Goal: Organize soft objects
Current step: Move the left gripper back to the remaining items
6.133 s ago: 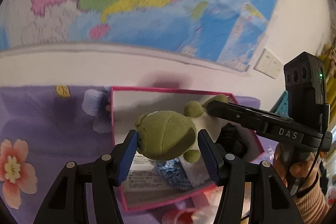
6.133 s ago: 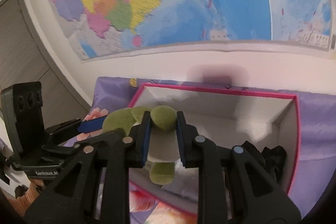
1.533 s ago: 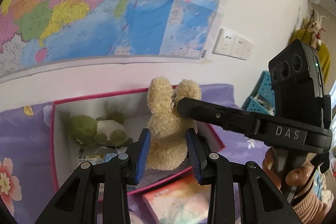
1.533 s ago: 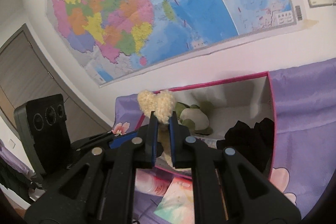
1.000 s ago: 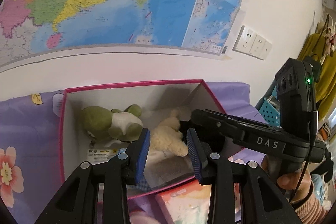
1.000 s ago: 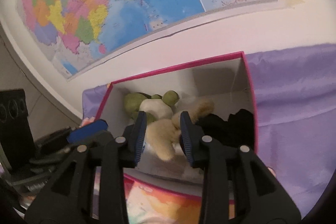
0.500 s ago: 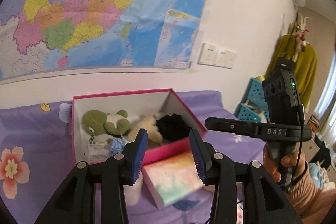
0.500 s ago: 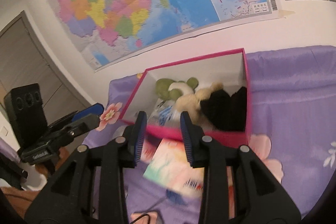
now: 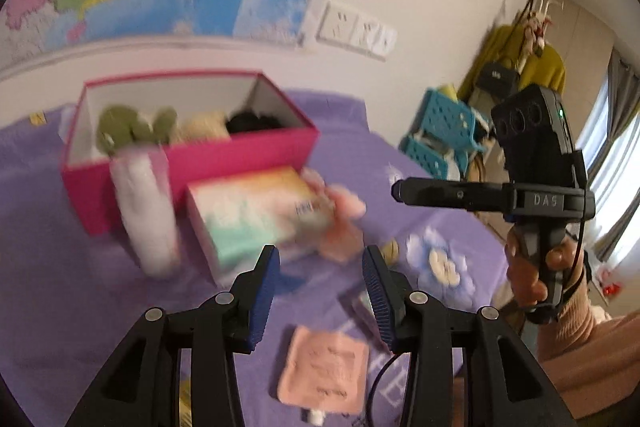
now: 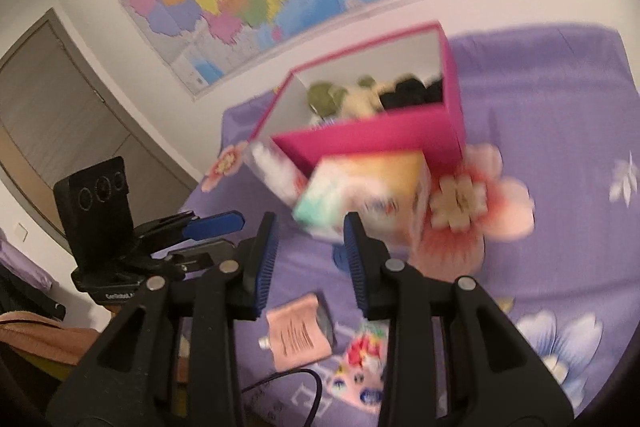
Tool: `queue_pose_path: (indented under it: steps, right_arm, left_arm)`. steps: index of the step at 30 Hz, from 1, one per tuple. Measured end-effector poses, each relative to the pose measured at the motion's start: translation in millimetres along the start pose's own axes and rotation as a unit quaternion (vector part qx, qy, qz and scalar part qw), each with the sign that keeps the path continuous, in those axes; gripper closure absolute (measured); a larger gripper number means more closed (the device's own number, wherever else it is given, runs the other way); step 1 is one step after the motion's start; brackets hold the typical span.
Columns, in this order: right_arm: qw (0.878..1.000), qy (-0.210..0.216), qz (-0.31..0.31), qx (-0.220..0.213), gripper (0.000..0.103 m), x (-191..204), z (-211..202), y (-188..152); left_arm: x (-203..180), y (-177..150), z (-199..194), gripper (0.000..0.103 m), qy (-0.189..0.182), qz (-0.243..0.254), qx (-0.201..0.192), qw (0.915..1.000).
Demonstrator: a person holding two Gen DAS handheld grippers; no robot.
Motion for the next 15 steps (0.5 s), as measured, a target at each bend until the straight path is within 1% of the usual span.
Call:
queue_pose_path:
  steps: [4, 6, 8, 11, 13, 15]
  right_arm:
    - [0.999, -0.011, 0.019, 0.026, 0.067, -10.7, 3.2, -27.1]
    - [0.999, -0.013, 0.020, 0.037, 0.067, -12.4, 5.4, -37.8]
    - [0.998, -0.028, 0.018, 0.049, 0.067, -14.4, 7.7, -48.3]
    - [0.996, -0.056, 0.021, 0.072, 0.064, -23.6, 12.1, -67.1]
    - [0.994, -0.067, 0.033, 0.083, 0.063, -32.5, 14.0, -75.5]
    - [0.992, -0.078, 0.051, 0.090, 0.063, -43.0, 13.5, -85.8]
  left_arm:
    - [-1.5, -32.5, 13.8, 0.059, -0.001, -0.007, 0.047, 0.9989]
    - [-0.1, -45.0, 17.1, 0.059, -0.001, -0.015, 0.062, 0.9980]
    - [-3.3, -54.5, 19.6, 0.059, -0.010, -0.020, 0.074, 0.9970]
    - [-11.2, -58.0, 24.1, 0.059, -0.022, -0.013, 0.082, 0.9963]
    - [-23.6, -60.1, 30.5, 0.059, -0.047, -0.007, 0.090, 0.9948]
    - [-34.9, -63.0, 38.4, 0.059, -0.057, 0.007, 0.100, 0.9933]
Point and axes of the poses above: each gripper's, at about its wrist camera, not at the fingertips, and z roughly the way its jaws point, x to its left, y to its top, the point moved 5 cm from there along z, roughly the way its jaws point, and after that the axes turned 5 degrees about -y, right-handed, at the moved point
